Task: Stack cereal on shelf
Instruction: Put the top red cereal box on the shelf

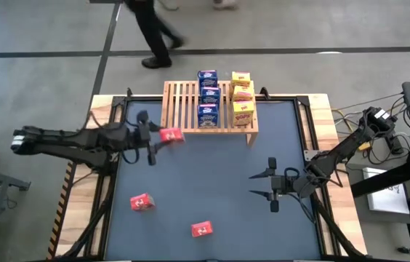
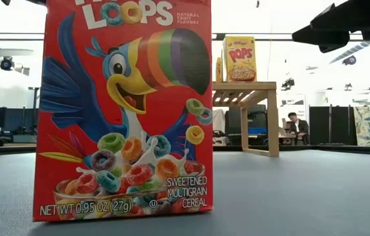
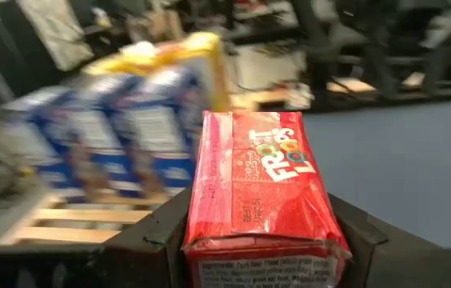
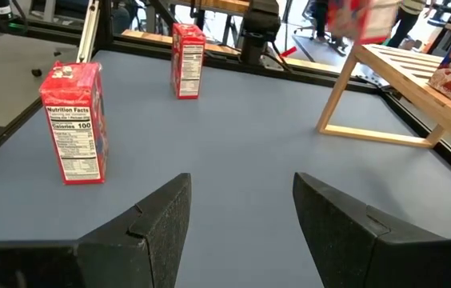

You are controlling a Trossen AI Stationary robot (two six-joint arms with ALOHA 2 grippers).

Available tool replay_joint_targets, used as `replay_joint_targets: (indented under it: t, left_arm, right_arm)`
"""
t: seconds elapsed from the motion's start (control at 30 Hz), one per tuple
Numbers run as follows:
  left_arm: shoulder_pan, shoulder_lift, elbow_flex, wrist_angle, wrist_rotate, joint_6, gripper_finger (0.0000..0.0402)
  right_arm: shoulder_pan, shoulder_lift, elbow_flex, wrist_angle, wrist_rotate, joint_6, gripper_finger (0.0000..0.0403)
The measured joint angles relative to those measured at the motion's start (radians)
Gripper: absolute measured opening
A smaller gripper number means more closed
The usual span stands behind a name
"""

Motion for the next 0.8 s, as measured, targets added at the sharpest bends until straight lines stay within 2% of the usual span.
replay_joint_targets:
  t: [0.1,0.33,0.53,0.8]
  left_arm:
    - [0.083,-0.042,0.014,-0.02,0.037,0.036,0.0175]
    - [0.325,-0.027,0.106,-0.087,0.24,0.094,0.0175]
    - [0.564,0.072,0.215,-0.112,0.466,0.145,0.0175]
    - [0.849,0.273,0.308,-0.082,0.839,0.161,0.0164]
  right_arm:
    - [-0.005,0.0,0.0,0.0,0.001,-0.006,0.021]
    - [-0.011,0.0,-0.004,0.0,0.009,0.025,0.021]
    - [-0.011,0.018,-0.008,0.0,-0.003,0.054,0.021]
    - [-0.012,0.058,-0.007,0.032,0.057,-0.056,0.021]
